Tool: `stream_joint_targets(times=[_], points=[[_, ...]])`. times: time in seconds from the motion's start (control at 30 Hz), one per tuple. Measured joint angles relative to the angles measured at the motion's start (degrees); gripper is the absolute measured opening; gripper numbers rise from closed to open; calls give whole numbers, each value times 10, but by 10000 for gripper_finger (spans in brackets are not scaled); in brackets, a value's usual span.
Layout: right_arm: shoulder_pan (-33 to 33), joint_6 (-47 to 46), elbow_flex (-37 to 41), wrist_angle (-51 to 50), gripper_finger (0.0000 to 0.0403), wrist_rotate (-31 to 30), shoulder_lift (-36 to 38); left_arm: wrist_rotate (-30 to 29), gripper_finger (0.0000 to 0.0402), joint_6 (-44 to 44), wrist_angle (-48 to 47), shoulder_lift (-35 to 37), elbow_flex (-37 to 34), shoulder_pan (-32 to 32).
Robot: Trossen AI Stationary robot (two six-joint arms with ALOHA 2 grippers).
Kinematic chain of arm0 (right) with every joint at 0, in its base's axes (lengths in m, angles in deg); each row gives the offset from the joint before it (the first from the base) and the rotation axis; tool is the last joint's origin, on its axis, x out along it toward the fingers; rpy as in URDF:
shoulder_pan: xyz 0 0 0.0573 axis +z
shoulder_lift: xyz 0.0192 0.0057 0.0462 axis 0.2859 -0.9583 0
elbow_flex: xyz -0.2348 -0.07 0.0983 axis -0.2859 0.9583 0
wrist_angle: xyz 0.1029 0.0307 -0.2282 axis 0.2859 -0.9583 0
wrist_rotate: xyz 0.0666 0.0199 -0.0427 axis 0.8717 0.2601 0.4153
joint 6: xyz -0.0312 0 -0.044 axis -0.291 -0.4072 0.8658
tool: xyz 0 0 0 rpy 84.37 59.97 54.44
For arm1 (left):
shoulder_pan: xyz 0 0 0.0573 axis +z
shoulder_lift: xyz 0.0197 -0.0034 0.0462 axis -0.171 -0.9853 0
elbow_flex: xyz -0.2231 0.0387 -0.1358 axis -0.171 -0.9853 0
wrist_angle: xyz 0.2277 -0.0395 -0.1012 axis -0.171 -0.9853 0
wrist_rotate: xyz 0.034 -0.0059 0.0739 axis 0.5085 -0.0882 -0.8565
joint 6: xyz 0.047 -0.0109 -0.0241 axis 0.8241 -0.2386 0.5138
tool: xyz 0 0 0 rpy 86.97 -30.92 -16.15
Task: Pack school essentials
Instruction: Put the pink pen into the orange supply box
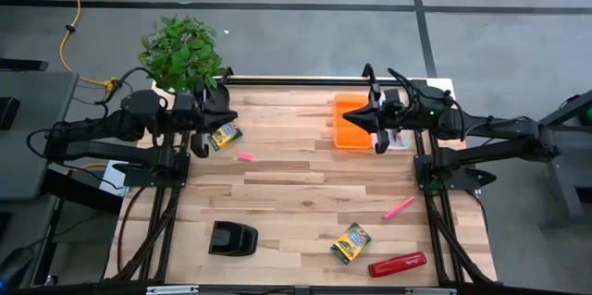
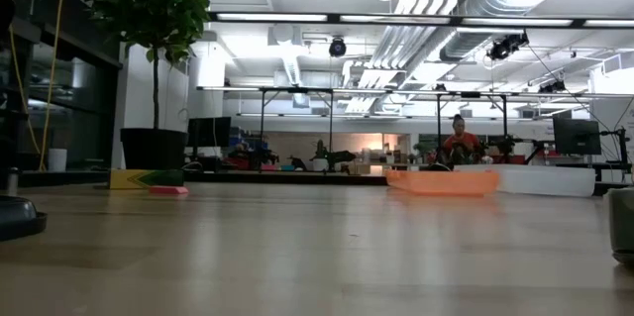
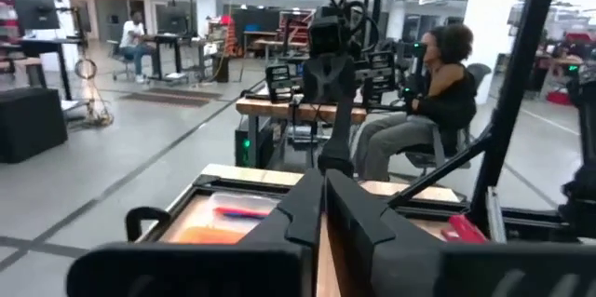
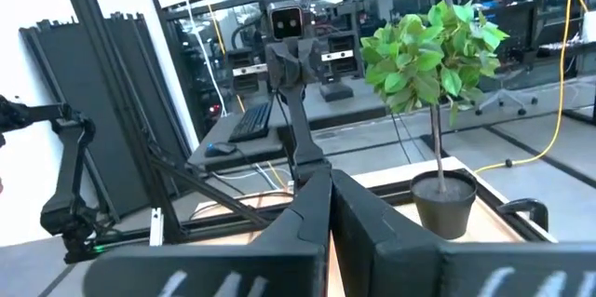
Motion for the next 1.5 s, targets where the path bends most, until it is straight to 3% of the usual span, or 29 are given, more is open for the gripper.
stream_joint_targets(times=[1.03, 1.23, 1.37, 1.5], points=[[-1, -4, 0, 14, 0, 2, 0, -20, 0, -3, 0, 1, 0, 0], [0, -115, 0, 47, 0, 2, -8, -26, 0, -5, 0, 1, 0, 0], [28, -207, 0, -38, 8, 2, -27, -27, 0, -6, 0, 1, 0, 0], [86, -283, 0, -214, 40, 3, -39, -28, 0, -5, -1, 1, 0, 0]])
